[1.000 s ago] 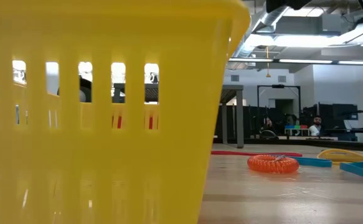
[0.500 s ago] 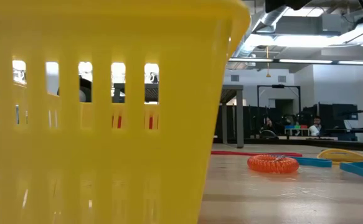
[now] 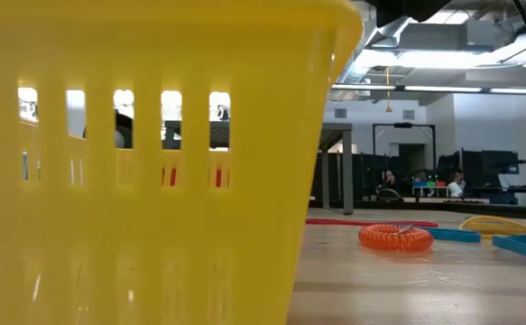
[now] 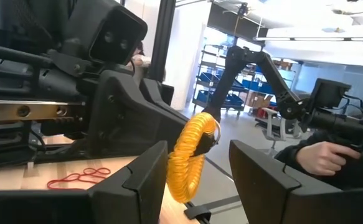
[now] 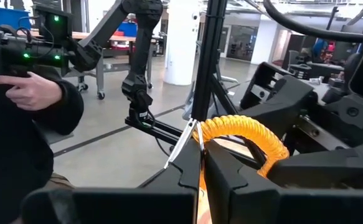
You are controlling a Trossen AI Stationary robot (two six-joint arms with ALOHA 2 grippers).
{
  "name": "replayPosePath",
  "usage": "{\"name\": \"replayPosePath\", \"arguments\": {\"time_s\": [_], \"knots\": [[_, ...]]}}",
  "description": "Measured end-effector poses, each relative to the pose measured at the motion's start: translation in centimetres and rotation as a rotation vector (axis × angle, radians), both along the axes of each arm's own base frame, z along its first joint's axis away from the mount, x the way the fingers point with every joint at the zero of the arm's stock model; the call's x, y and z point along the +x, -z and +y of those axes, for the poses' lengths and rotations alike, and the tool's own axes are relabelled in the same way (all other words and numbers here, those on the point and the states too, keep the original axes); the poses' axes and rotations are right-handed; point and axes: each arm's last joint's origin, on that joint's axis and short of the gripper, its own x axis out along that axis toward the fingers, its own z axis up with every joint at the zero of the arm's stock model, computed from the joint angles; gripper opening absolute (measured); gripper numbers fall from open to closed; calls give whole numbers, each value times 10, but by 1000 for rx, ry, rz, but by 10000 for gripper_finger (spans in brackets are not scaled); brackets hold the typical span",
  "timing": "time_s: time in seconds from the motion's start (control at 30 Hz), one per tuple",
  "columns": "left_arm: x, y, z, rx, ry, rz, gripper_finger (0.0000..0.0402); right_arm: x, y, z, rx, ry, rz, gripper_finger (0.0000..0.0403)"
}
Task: Pick & Place Office Desk Supplies
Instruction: Put the yellow spring rubber band into the red bin
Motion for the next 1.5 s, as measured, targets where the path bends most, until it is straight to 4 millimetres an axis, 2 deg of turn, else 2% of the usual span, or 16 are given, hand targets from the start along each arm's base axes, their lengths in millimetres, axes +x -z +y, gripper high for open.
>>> {"name": "replayPosePath", "arguments": {"time_s": [0.43,1.03,1.3,1.5], "knots": [[1,3,-1,3,-26,37,158,0,-1,-1,1,4,-6,4],[1,3,1,31,-68,19,12,0,-1,-1,1,4,-6,7],[1,4,0,37,-59,25,9,0,-1,-2,33,10,16,43],[1,4,0,40,-46,23,14,1,0,-4,64,15,39,92]]}}
